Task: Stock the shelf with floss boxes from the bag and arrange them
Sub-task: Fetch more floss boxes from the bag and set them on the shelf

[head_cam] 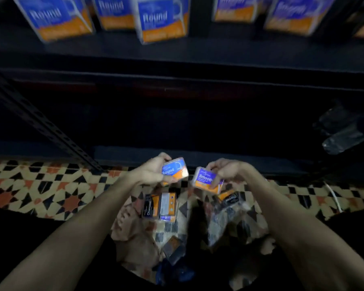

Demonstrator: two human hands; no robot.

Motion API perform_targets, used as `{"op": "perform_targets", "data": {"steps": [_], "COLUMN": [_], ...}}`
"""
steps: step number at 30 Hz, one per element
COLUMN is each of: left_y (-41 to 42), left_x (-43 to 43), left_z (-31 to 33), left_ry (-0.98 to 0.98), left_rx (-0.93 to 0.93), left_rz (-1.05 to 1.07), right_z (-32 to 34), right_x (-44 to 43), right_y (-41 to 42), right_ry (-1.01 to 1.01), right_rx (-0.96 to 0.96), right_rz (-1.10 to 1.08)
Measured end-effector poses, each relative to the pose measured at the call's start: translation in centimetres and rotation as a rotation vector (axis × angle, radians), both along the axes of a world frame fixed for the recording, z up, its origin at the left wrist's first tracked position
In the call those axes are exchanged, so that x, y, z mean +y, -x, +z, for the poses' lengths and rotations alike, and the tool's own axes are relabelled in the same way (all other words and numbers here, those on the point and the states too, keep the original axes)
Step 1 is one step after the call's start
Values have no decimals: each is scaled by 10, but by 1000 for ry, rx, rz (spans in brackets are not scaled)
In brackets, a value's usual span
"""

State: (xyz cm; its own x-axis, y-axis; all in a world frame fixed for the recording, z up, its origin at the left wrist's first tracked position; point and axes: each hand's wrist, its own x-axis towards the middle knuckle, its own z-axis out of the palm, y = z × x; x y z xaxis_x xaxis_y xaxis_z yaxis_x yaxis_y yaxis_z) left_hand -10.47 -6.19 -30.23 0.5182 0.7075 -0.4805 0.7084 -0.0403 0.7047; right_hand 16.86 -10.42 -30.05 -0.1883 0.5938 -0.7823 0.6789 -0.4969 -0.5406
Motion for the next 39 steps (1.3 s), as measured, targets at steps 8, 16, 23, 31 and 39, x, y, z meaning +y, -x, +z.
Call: {"op": "perform_targets", "data": {"steps": [8,16,23,31,39], "left_y": [-15,10,56,70,10], "left_x": [-4,-15,16,47,26], "left_z": [136,260,314,281,274], "left_ry": [-332,-843,-1266,-1314,-1612], "left_rx": [-131,-315,-138,231,188], "left_rz": [-132,-118,174,336,400], "right_z": [184,308,352,348,345], "right_x": [3,-23,-5,17,15], "right_y": [-3,-13,-2,-5,-39], "right_ry": [-201,-516,-843,-882,-947], "right_rx": [-172,-134,-50,-173,-386], "right_rz": [221,212,94,-16,-133]}}
